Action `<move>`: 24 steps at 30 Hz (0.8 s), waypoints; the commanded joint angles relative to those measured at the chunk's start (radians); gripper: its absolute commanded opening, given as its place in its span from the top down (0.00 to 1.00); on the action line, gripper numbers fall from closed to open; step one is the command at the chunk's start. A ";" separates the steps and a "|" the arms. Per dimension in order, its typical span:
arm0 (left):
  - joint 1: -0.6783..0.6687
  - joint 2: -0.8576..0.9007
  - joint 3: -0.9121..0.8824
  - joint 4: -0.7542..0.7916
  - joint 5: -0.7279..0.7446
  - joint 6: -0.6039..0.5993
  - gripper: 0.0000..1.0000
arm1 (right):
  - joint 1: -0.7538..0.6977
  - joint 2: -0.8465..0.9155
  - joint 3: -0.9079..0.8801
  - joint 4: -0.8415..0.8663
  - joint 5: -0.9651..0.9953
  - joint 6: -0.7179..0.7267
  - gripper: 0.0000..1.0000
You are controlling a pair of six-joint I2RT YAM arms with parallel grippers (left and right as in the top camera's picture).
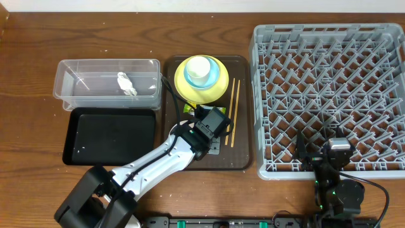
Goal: Sort waste into correct bins and load items into the dishwasher rack
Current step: 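Close the left gripper on the white bowl's rim, then lift the rice bowl and carry it left over the black tray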
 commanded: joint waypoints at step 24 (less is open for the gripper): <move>-0.003 0.064 0.006 0.018 -0.027 -0.005 0.90 | 0.003 -0.004 -0.001 -0.004 0.003 0.006 0.01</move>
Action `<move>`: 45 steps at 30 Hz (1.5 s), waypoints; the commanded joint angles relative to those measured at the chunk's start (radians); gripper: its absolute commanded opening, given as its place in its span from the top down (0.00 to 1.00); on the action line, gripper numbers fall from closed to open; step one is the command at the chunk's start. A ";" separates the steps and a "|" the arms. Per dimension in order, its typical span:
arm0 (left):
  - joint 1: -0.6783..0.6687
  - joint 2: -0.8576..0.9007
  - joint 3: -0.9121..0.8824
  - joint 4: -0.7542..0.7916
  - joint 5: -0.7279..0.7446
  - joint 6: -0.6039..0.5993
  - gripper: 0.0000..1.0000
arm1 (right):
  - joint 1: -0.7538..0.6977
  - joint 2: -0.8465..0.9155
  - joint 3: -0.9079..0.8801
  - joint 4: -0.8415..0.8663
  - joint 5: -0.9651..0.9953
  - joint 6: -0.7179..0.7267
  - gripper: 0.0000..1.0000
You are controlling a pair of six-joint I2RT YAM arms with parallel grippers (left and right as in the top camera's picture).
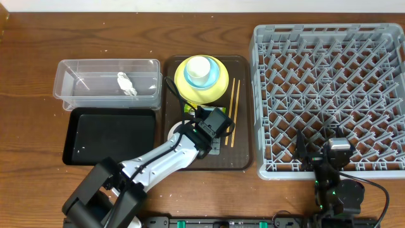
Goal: Sort waste into correct bins and load items into the dishwasher rack
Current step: 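Lift the rice bowl and carry it left over the black tray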
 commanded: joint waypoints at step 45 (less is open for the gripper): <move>0.925 -0.494 0.007 -0.246 0.517 0.256 0.94 | 0.003 -0.003 -0.001 -0.004 0.003 0.006 0.01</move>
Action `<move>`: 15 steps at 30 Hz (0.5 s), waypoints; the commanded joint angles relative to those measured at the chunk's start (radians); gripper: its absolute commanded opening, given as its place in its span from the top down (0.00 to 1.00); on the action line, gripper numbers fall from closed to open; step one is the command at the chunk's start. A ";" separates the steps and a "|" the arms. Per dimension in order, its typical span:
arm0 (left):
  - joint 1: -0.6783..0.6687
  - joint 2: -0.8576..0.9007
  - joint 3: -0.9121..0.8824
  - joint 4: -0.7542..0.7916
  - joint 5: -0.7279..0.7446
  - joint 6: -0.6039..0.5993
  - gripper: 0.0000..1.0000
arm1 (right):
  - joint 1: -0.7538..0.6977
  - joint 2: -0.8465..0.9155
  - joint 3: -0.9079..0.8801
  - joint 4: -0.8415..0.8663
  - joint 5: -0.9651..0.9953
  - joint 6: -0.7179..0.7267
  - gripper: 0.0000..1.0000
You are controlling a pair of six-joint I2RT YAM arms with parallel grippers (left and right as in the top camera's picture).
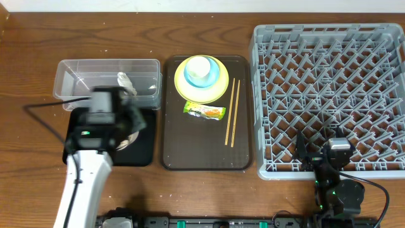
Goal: Sort waste into correct bins and load items into the dishwasher rack
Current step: 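Lift the rice bowl and carry it left over the black tray, then tilt the bowl with the left gripper to pour rice onto the black tray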
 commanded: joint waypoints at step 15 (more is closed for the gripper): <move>0.488 0.160 0.006 0.050 0.762 0.191 0.94 | 0.003 -0.003 -0.001 -0.004 0.004 0.006 0.01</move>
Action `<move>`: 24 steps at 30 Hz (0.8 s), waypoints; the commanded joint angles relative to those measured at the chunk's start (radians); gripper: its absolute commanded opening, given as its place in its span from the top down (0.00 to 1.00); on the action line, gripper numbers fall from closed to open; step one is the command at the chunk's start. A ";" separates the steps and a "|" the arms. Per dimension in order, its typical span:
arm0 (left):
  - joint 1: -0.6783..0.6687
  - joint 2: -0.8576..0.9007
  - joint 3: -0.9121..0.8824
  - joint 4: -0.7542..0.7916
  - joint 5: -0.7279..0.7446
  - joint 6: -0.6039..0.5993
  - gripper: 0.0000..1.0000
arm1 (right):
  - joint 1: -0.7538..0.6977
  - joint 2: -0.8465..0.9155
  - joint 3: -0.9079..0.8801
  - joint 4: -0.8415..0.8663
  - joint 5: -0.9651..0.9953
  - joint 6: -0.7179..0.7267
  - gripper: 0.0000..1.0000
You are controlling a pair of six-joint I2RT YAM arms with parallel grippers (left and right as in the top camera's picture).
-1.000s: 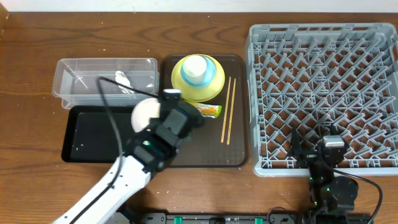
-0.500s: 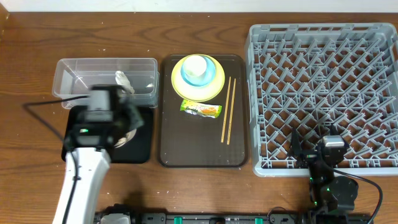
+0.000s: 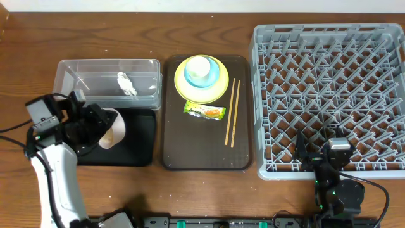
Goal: Sort waste into correct bins and load items into the dishwasher rack
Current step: 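Tilt the bowl with the left gripper to pour rice onto the black tray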
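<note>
My left gripper (image 3: 101,125) hangs over the left part of the black bin (image 3: 136,149), shut on a white and tan paper cup (image 3: 114,128) lying on its side. A brown tray (image 3: 190,149) carries a yellow plate (image 3: 218,85) with a blue bowl and a white cup (image 3: 200,66) stacked on it. A green wrapper (image 3: 204,111) and a pair of chopsticks (image 3: 231,111) also lie on the tray. The grey dishwasher rack (image 3: 329,76) fills the right side. My right gripper (image 3: 333,155) rests at the rack's front edge, its fingers too dark to read.
Behind the black bin stands a clear plastic bin (image 3: 69,76) with a crumpled white tissue (image 3: 126,83) in it. The left arm's cable trails off the table's left edge.
The left arm has swung further left and turned. The cup, then under the gripper over the black bin's middle, is now tipped on its side over the bin's left part. The right arm stayed put.
The left gripper was first reaching onto the brown tray below the plate, over the wrapper, with a white round cup beside it. It stayed there at the second moment. Then it was over the black bin with the cup, the wrapper left on the tray.
</note>
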 commanded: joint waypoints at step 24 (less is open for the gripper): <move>0.213 0.304 0.005 0.023 0.716 0.252 0.94 | 0.003 -0.003 -0.001 -0.004 0.003 0.006 0.01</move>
